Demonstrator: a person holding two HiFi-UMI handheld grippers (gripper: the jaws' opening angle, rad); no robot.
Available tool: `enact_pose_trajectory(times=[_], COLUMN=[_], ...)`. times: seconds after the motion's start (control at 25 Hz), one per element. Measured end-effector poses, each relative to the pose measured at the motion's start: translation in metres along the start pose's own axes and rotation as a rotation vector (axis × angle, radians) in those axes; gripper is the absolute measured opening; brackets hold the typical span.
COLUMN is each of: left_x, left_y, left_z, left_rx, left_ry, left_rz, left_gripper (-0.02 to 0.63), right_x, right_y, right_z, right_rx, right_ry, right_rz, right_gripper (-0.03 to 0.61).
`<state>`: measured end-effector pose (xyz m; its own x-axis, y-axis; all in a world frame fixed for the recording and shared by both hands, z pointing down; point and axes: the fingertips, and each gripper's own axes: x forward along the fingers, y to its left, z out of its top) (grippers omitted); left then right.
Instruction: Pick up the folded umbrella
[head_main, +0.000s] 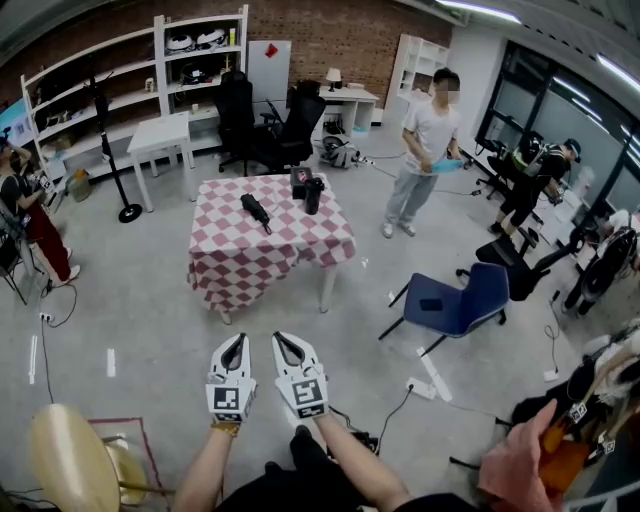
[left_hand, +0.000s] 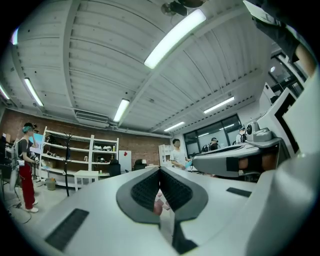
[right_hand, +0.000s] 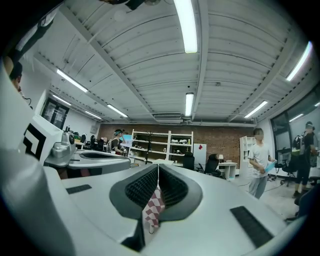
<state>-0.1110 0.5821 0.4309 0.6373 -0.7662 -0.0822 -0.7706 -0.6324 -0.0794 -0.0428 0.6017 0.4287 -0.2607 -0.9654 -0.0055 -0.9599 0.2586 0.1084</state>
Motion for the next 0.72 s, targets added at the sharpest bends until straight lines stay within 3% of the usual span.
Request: enact_pose_trajectory(times=[0.32, 0.52, 0.72], left_x=[0.073, 0.112, 0.131], left_y=[0.003, -0.005, 0.010], left_z=[-0.019, -0.021, -0.023], left_rx=[0.027, 0.060, 0.039], left_ry=[0.012, 0.030, 0.043], left_rz=[0.005, -0.002, 0.031], left_gripper=[0.011, 0.011, 0.011], right_x=[0.050, 0.077, 0.103], right_y=[-0.061, -0.092, -0.103], right_z=[-0.018, -0.025, -0.030], right_rx=[0.056, 0.011, 0.026], right_ry=[-0.001, -0.017, -0.016], right_rz=[0.021, 0.045, 0.073], right_gripper=[0.017, 0.017, 0.017])
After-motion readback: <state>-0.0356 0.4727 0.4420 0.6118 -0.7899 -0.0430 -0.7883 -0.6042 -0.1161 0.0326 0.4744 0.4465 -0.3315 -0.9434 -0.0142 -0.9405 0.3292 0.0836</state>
